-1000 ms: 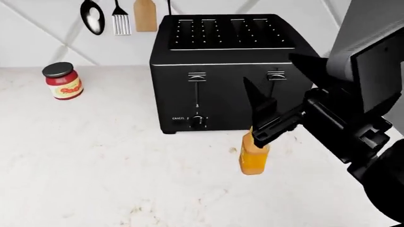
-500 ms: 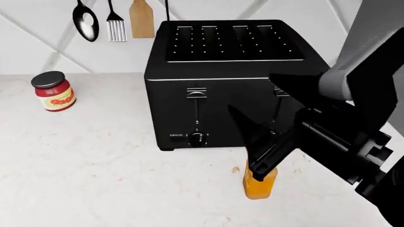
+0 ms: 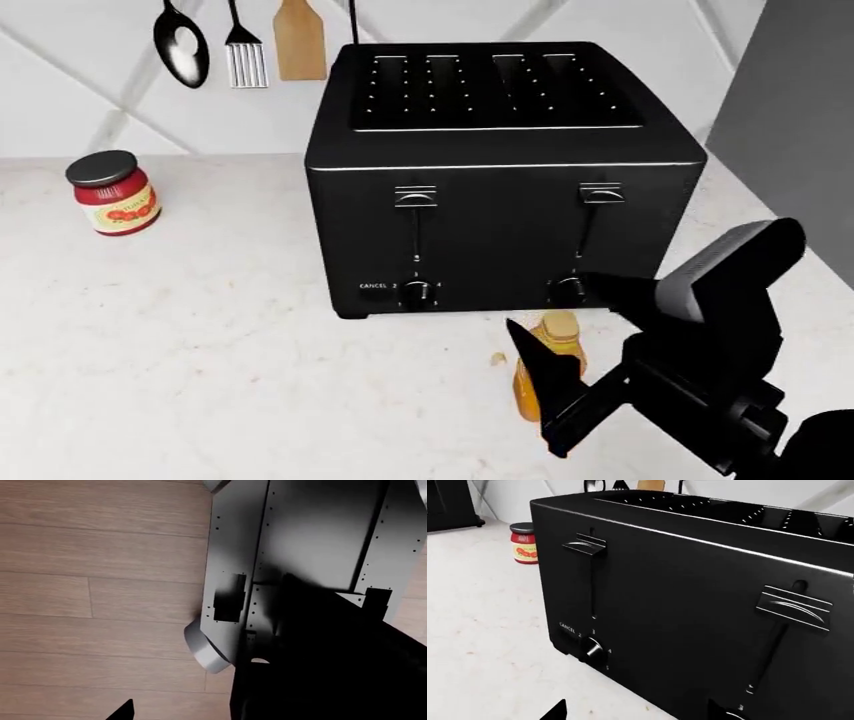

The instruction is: Pick the honey bottle and bar from the counter and place them in the cabinets closest to them.

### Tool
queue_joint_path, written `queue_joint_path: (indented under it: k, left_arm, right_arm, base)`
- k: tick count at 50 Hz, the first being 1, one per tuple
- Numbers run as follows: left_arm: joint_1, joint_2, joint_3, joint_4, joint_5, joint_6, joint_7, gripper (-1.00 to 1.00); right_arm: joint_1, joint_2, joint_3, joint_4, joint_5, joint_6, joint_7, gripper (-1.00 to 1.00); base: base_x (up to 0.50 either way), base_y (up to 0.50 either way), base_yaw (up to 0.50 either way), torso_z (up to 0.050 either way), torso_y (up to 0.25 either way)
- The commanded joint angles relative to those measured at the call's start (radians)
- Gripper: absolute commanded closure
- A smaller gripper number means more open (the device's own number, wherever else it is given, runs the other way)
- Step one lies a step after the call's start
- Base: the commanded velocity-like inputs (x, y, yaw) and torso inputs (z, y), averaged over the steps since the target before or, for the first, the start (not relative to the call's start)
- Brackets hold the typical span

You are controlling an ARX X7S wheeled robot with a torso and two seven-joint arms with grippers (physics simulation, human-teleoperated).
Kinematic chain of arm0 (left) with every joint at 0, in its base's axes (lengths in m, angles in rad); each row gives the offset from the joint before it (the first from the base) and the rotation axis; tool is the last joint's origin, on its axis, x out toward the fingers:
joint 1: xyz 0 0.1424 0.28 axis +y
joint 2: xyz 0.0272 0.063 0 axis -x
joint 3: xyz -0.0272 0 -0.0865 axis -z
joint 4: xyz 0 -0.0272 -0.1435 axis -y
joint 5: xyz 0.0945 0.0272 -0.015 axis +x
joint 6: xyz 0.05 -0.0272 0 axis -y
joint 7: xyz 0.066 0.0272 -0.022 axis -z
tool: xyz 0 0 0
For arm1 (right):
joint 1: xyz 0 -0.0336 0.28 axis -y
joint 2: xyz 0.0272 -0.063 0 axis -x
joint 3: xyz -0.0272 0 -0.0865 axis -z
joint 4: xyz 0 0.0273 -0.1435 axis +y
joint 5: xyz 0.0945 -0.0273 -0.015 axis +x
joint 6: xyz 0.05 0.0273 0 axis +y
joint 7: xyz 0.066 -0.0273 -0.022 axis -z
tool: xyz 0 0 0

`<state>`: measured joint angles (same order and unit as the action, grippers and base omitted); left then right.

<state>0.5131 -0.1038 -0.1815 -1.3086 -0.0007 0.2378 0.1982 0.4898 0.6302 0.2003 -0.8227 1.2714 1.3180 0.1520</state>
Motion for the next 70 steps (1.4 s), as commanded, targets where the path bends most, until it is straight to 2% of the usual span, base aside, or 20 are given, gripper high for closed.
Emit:
queue_joint_path:
  k: [1, 38, 59, 60, 65, 70]
  left_arm:
    - [0.002, 0.000, 0.005, 0.000, 0.003, 0.016, -0.006, -1.00]
    - [0.001, -0.002, 0.021, 0.000, 0.002, 0.003, -0.016, -1.00]
    - [0.001, -0.003, 0.033, 0.000, 0.001, 0.007, -0.019, -1.00]
    - [0.001, -0.003, 0.033, 0.000, 0.001, 0.007, -0.019, -1.00]
    - [0.005, -0.003, 0.043, 0.000, 0.005, 0.039, -0.025, -1.00]
    - [0.008, -0.004, 0.057, 0.000, 0.003, 0.065, -0.021, -1.00]
  right_arm:
    - [-0.111, 0.003, 0.006, -0.009, -0.075, -0.061, -0.057, -1.00]
    - [-0.355, -0.034, -0.048, 0.031, -0.264, -0.250, -0.182, -1.00]
    - [-0.415, -0.054, -0.083, 0.070, -0.310, -0.299, -0.207, -1.00]
    - [-0.414, -0.054, -0.083, 0.069, -0.310, -0.301, -0.206, 1.00]
    - [-0.412, -0.042, -0.081, 0.032, -0.298, -0.306, -0.214, 1.00]
    - [-0.336, -0.025, -0.051, -0.041, -0.235, -0.273, -0.158, 1.00]
  base:
    - [0.00, 0.00, 0.00, 0.000, 0.000]
    - [0.00, 0.00, 0.00, 0.000, 0.000]
    - [0.00, 0.00, 0.00, 0.000, 0.000]
    - [0.00, 0.00, 0.00, 0.000, 0.000]
    - [0.00, 0.00, 0.00, 0.000, 0.000]
    - [0.00, 0.00, 0.00, 0.000, 0.000]
